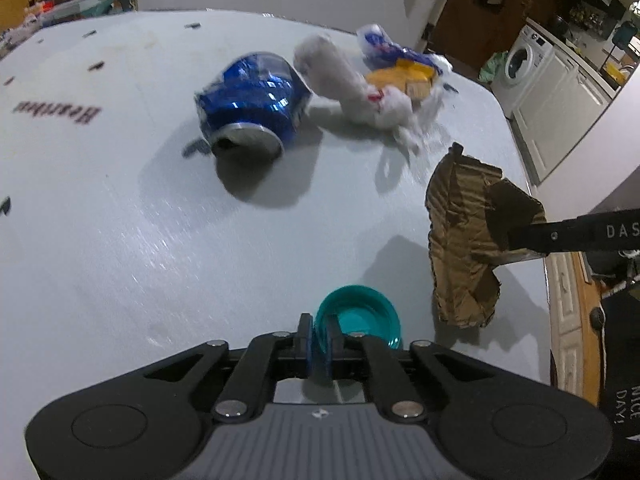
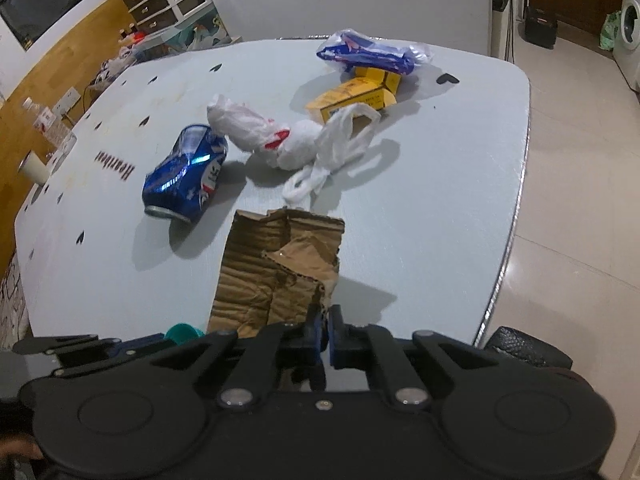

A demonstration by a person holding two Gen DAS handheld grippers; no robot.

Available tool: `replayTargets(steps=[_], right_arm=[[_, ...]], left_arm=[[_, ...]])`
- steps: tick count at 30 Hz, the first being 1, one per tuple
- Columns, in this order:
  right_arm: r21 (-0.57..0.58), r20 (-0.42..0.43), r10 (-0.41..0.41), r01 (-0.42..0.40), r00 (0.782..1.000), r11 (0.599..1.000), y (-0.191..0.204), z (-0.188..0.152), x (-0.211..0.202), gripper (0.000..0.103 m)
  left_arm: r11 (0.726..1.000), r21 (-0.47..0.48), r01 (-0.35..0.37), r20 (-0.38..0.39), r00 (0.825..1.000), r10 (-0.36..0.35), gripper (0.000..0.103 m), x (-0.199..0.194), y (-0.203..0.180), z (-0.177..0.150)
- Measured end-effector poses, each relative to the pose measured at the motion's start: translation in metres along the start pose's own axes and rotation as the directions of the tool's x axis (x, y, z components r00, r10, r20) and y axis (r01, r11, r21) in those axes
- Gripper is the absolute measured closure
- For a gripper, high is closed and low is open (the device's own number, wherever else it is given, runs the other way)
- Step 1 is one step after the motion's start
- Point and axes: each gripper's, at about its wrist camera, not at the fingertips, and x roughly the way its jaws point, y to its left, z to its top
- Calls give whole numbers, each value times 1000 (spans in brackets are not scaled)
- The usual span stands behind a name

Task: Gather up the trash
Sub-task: 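Lift the teal cap and cardboard and carry both toward the bin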

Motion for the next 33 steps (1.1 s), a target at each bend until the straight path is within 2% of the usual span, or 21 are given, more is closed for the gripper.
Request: replayTargets(steps=[4, 7, 9, 13, 17, 18, 19, 25, 28, 30, 33], right_arm=[[-23, -20, -1, 0, 1000, 1000, 0, -9, -3, 99], [-35, -33, 5, -6, 999, 999, 1, -15, -3, 99], [-45, -41, 4, -6, 999, 999, 3, -17, -2, 99], [-47, -33, -2, 0, 999, 999, 4, -18, -5, 99], [-38, -13, -26, 26, 1000, 999, -2, -17, -9, 99], [-35, -11, -29, 29, 1000, 999, -4, -17, -10, 99], [-33, -11, -33, 32, 999, 999, -5, -17, -11, 99], [-32, -24, -50, 50, 998, 998, -10, -21, -12, 99], [-38, -30, -41, 40, 999, 998, -11, -23, -14, 99], [-43, -28, -44, 42, 999, 998, -10, -24, -15, 99], [-37, -25, -46, 45, 999, 998, -12, -26, -16, 99]], left_arm=[[1000, 15, 7, -2, 1000, -7, 87, 0, -5, -2], [999, 44, 15, -12, 1000, -14, 78, 0, -10, 0], [998, 61, 9, -16, 1000, -8, 77, 0, -13, 0], [999, 38, 26, -3, 1000, -26, 71, -5, -11, -1], [996, 52, 69, 32, 997, -71, 38, -17, -18, -2], [995, 66, 77, 33, 996, -79, 31, -19, -21, -3], [993, 84, 82, 29, 996, -84, 30, -18, -25, -3], [985, 171, 39, -1, 999, -40, 29, 0, -42, -12], [977, 212, -5, 12, 1000, 2, 39, 5, -48, -17], [976, 216, -21, 24, 1000, 16, 51, 5, -49, -16], [979, 201, -26, 25, 999, 22, 53, 4, -46, -14]])
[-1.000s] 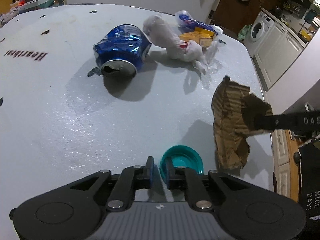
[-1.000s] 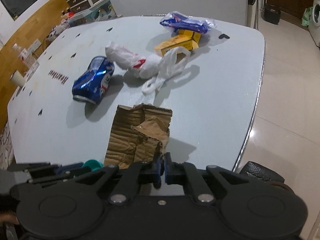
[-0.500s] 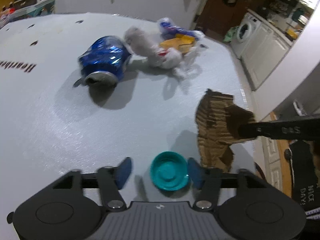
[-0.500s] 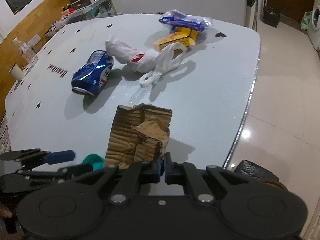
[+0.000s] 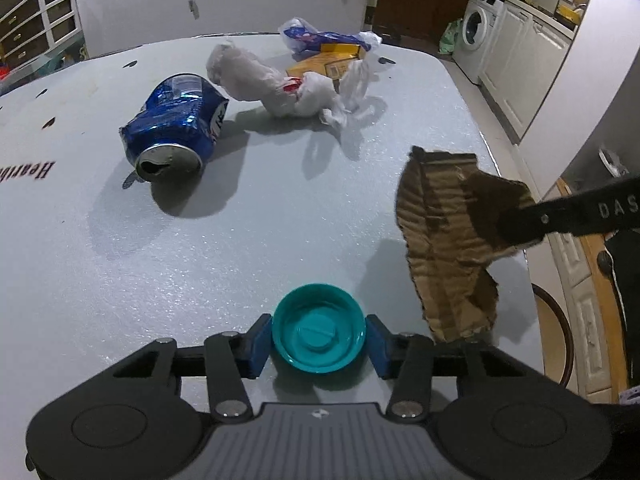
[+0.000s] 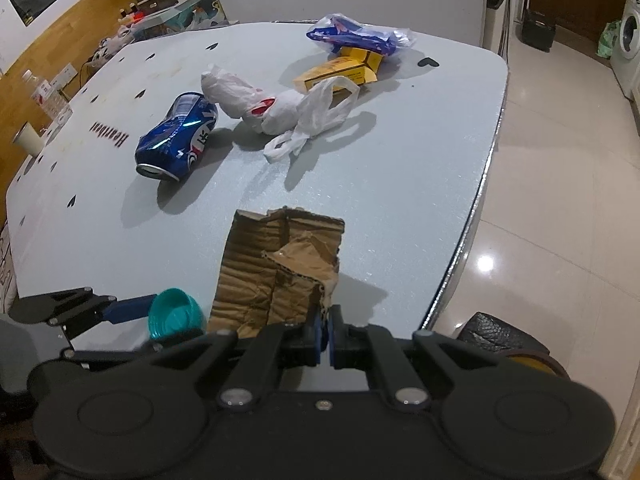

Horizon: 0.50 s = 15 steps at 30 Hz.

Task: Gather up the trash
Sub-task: 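Lift the teal cap and cardboard and carry both toward the bin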

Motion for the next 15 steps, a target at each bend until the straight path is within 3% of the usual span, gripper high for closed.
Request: replayTargets(steps=[15], right_arm=[[0, 40, -6, 6, 999, 1000, -6, -9, -17, 99]], left_arm=[[994, -111, -20, 66, 997, 28, 53, -36, 2, 16]])
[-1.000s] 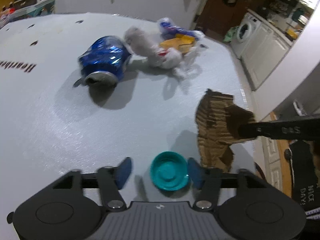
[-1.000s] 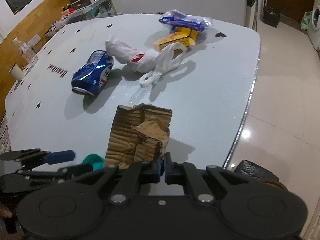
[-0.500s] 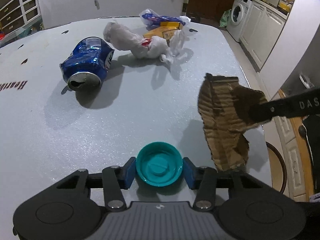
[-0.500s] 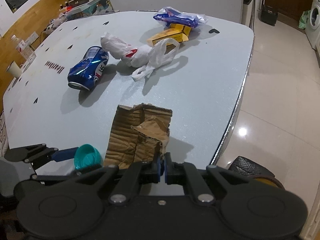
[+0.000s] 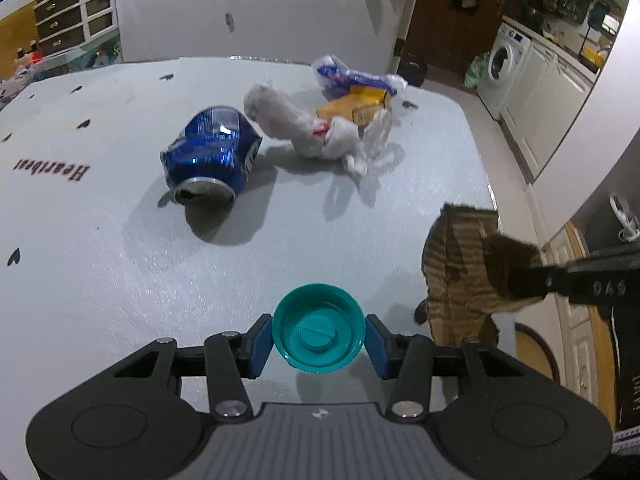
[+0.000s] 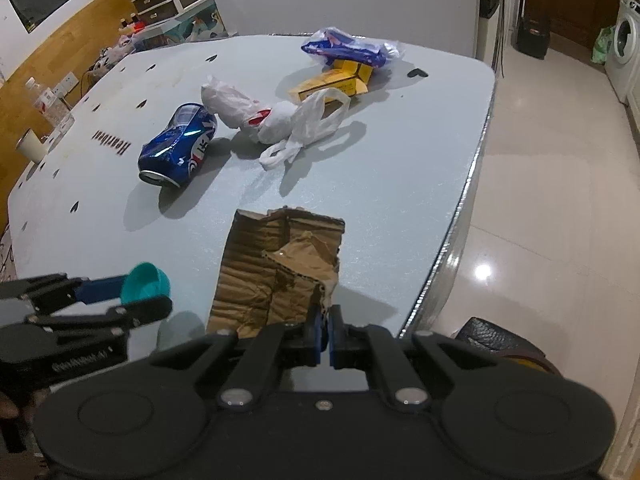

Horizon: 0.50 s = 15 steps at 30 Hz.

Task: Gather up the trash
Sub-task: 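Lift the teal cap and cardboard and carry both toward the bin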

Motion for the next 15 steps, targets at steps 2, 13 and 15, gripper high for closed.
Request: replayTargets(steps=[2, 13, 15], right_arm=[[3, 8, -3, 3, 1000, 1000, -3, -2, -4, 99], [24, 45, -18, 17, 999, 1000, -45, -18, -37, 99], [29, 47, -25, 23, 999, 999, -55, -21, -44, 99]], left_arm=[[1000, -15, 2, 10, 1000, -2, 53, -6, -4, 3], [999, -29, 31, 58, 998, -29, 53, -28, -60, 12], [999, -23, 45, 59, 997, -43, 53, -28, -76, 13]])
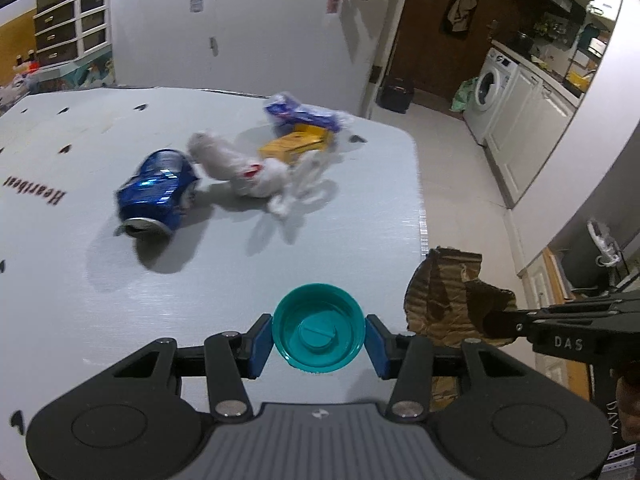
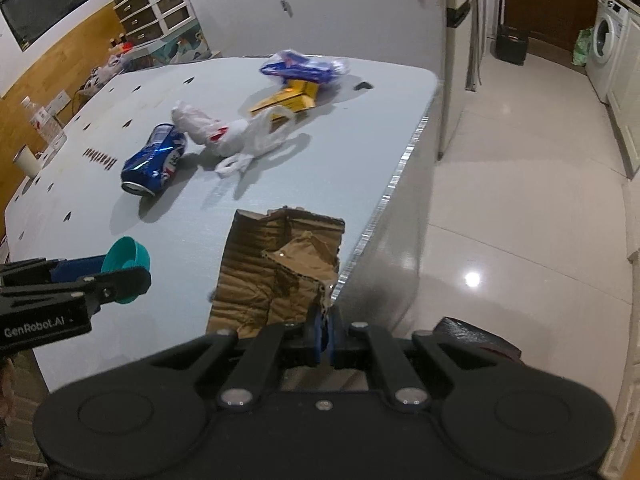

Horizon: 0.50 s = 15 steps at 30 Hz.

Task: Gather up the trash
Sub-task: 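Lift the teal cap and cardboard and carry both toward the bin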

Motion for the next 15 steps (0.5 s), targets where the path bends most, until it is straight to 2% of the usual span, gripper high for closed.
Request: replayTargets(steps=[9, 15], right_arm=[[86, 7, -59, 58, 998, 995, -69, -25, -30, 99], [174, -12, -105, 106, 994, 979, -117, -50, -41, 99]], left_arm=[[995, 73, 68, -39, 997, -65, 53, 17, -69, -5], [982, 134, 131, -87, 989, -120, 53, 38, -117, -12]])
